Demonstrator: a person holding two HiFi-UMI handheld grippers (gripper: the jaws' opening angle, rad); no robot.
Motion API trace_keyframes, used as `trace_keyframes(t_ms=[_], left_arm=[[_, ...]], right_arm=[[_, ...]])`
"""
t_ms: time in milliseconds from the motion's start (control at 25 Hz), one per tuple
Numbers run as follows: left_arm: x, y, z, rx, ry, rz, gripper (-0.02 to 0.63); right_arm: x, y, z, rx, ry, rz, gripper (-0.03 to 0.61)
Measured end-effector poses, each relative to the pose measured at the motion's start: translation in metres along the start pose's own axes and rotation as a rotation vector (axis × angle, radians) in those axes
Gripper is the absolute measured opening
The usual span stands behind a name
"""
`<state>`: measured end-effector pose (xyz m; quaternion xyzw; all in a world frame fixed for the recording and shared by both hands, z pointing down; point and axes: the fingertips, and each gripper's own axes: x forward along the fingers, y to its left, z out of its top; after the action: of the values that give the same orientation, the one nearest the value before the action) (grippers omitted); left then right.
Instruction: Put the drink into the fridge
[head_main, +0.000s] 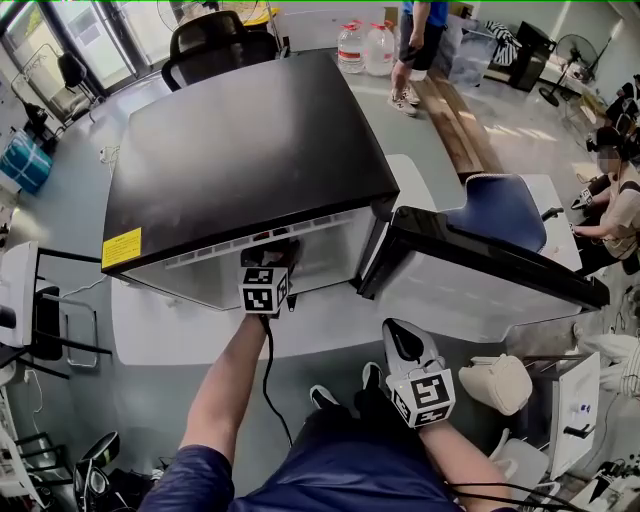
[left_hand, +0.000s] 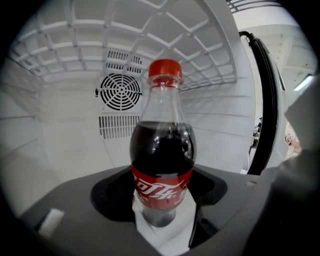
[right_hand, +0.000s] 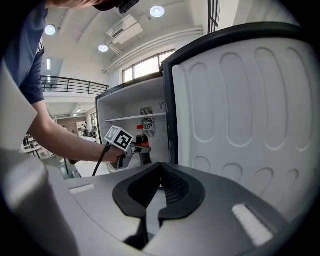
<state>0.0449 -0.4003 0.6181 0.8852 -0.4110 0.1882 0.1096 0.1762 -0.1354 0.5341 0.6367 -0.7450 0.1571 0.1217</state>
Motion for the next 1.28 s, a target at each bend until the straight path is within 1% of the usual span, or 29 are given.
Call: trace_keyframes(t_ms=[200,480,920,1120,1280], left_arm=[[0.009,0.002,0.004,-0.012,-0.007,0.005,0.311],[0.009,0.0,0.005,-0.001,-0.023,0.003,0.313],[0.008,-0.005,0.004,0.001,-0.018,-0.014,0.314],[0.007,-0.007,0.002,0.034,-0.011,-0.023,0.318],[-0.002,-0.002,-0.002,0.016,-0.014,-0.008,0.318]], right_arm=[[-0.002,-0.001,-0.005,-0.003,0.014,0.001,0.006],[-0.001,0.006,-0.008,-0.009,0.027,0.015,0.006],[0.001,0.017,-0.013,-0.009,0.04,0.043,0.006],[0.002,0.018,-0.014,-0.009,0.036,0.046,0.006],[0.001,0.017,-0.013,-0.004,0.031,0.046,0.006]])
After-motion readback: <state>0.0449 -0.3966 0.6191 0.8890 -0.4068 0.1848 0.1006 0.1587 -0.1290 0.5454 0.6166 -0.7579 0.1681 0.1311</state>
